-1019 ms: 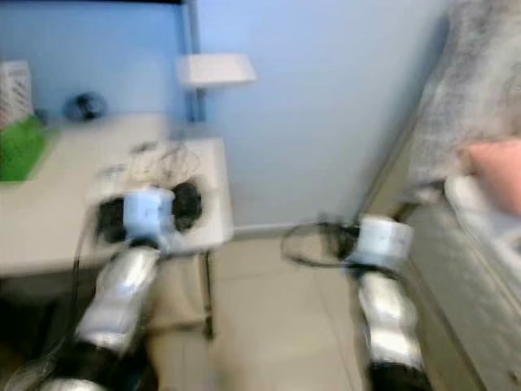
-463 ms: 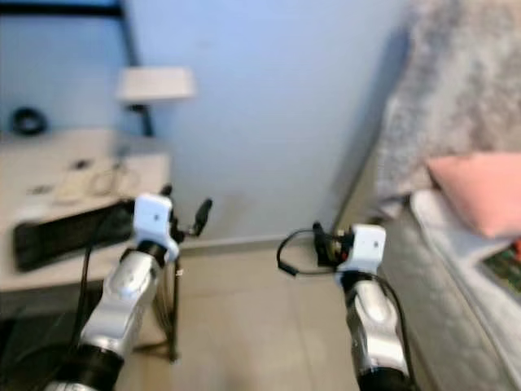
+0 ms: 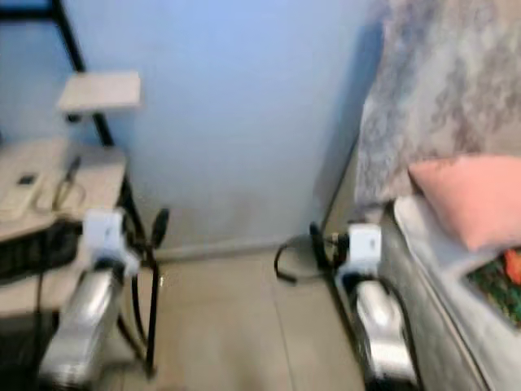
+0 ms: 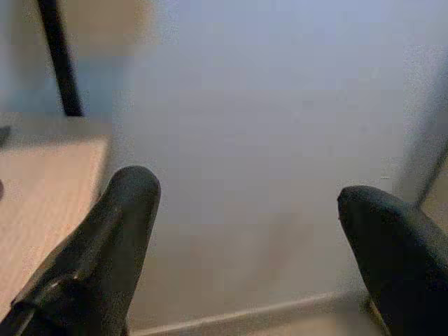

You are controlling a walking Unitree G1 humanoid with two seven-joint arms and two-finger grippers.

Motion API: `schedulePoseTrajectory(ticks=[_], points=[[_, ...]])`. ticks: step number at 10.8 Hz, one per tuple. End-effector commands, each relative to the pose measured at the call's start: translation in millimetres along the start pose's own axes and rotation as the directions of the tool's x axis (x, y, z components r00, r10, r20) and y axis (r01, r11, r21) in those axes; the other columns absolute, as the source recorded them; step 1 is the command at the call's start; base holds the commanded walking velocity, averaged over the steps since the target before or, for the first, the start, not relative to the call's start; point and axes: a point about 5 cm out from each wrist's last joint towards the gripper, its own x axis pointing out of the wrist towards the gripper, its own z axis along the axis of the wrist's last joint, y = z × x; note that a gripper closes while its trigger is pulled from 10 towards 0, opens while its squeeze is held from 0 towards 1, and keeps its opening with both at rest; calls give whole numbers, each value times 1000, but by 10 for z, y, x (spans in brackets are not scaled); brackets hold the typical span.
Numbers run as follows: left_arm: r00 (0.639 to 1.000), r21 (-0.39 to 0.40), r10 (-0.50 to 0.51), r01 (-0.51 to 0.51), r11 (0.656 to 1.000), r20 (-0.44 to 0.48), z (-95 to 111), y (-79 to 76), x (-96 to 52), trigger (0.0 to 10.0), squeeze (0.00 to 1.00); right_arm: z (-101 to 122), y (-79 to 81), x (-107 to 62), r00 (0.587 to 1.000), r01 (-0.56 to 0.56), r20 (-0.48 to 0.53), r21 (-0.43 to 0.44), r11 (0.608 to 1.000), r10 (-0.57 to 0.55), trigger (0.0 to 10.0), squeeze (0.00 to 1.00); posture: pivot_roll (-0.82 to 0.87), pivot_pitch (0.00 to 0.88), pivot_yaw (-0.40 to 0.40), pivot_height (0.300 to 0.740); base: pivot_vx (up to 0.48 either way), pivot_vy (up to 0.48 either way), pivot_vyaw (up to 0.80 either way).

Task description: Clean up the room

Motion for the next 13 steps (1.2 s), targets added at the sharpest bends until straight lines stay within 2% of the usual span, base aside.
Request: schedulePoseTrajectory(ticks=[1, 2, 3, 4, 8, 13], points=[[996, 37, -93, 92, 995, 8, 60, -156, -45, 10000, 0, -19, -107, -133, 1000, 13, -19, -5, 1000, -13, 10000, 20, 22, 0, -37, 740, 0, 0, 0], [987, 54, -156, 155, 986, 22, 117, -256, -34, 10000, 0, -47, -138, -273, 999, 19, -41, 15, 1000, -19, 10000, 16, 31, 0, -50, 740, 469, 0, 0], [990, 52, -141, 139, 989, 26, 157, -270, 41, 10000, 0, -83, -137, -329, 998, 28, -57, 32, 999, -26, 10000, 16, 30, 0, -53, 740, 472, 0, 0], [992, 30, -123, 122, 992, 38, 199, -307, 124, 10000, 0, -110, -117, -311, 997, 39, -65, 43, 998, -36, 10000, 12, 26, 0, -51, 740, 480, 0, 0], [991, 15, -133, 133, 991, 24, 225, -369, 215, 10000, 0, -33, -112, -199, 997, 60, -51, 69, 996, -57, 10000, 20, 12, 0, -37, 740, 480, 0, 0], [991, 11, -135, 135, 991, 18, 234, -368, 244, 10000, 0, -62, -70, -152, 997, 62, -57, 83, 995, -57, 10000, 20, 24, 0, -29, 740, 480, 0, 0]])
